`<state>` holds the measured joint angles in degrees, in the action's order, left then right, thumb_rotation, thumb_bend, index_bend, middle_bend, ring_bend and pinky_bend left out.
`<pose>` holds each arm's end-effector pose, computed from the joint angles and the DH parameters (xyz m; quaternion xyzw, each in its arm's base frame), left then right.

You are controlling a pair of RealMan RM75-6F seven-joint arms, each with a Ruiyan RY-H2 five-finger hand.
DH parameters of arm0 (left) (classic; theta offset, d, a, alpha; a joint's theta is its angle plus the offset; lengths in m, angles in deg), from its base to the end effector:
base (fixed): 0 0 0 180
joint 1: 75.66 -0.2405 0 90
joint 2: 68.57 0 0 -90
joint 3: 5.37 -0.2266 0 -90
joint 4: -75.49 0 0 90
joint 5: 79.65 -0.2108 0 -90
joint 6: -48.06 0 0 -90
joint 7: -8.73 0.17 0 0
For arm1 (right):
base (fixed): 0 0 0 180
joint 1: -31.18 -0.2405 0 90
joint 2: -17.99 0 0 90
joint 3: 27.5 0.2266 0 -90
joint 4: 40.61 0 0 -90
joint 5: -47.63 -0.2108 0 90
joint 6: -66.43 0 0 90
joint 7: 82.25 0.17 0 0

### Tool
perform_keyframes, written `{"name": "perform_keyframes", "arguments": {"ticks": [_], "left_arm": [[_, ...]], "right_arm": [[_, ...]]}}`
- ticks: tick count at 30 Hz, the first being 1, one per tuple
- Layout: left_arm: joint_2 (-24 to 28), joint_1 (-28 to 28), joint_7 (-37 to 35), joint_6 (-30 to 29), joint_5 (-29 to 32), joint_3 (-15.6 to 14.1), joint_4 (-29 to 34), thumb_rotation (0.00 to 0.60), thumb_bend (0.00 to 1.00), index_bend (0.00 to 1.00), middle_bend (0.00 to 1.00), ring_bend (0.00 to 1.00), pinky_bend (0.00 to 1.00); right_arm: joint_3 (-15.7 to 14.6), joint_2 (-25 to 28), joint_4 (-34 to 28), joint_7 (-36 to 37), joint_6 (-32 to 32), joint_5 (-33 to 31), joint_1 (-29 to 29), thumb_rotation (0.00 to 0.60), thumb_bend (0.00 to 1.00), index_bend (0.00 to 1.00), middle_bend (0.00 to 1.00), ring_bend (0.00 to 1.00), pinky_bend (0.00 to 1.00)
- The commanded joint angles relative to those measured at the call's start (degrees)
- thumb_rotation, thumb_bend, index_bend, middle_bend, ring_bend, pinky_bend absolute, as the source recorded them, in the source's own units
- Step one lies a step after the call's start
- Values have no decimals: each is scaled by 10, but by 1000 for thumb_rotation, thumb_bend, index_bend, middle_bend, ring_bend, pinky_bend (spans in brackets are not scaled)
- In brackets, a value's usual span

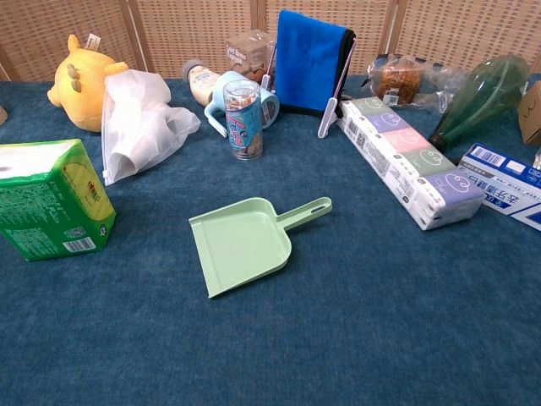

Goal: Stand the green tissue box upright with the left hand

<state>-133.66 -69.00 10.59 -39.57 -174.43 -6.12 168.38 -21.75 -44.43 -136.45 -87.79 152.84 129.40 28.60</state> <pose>-0.2538 0.1972 0.1267 -0.6484 -0.3469 -0.4176 0.5338 -0.2883 -0.2026 0.1646 0.5634 -0.3757 0.3672 0.6376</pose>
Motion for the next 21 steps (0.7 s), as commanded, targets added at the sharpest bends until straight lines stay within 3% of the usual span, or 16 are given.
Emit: {"name": "perform_keyframes", "arguments": {"ticks": [1,11,21], "left_arm": [[0,0,1,0,-1,-1,0,600,15,0,0,0,0],[-9,14,6,22,11,9,9,600,15,0,0,0,0],[-55,77,72,122,55,37,49,600,15,0,0,0,1]], "right_arm": [[-1,-1,1,-2,-1,0,-1,600,0,0,0,0,0],[0,4,-3,6,-2,-1,1,600,0,0,0,0,0],[-1,5,-4,6,-5,-2,0,600,0,0,0,0,0]]}}
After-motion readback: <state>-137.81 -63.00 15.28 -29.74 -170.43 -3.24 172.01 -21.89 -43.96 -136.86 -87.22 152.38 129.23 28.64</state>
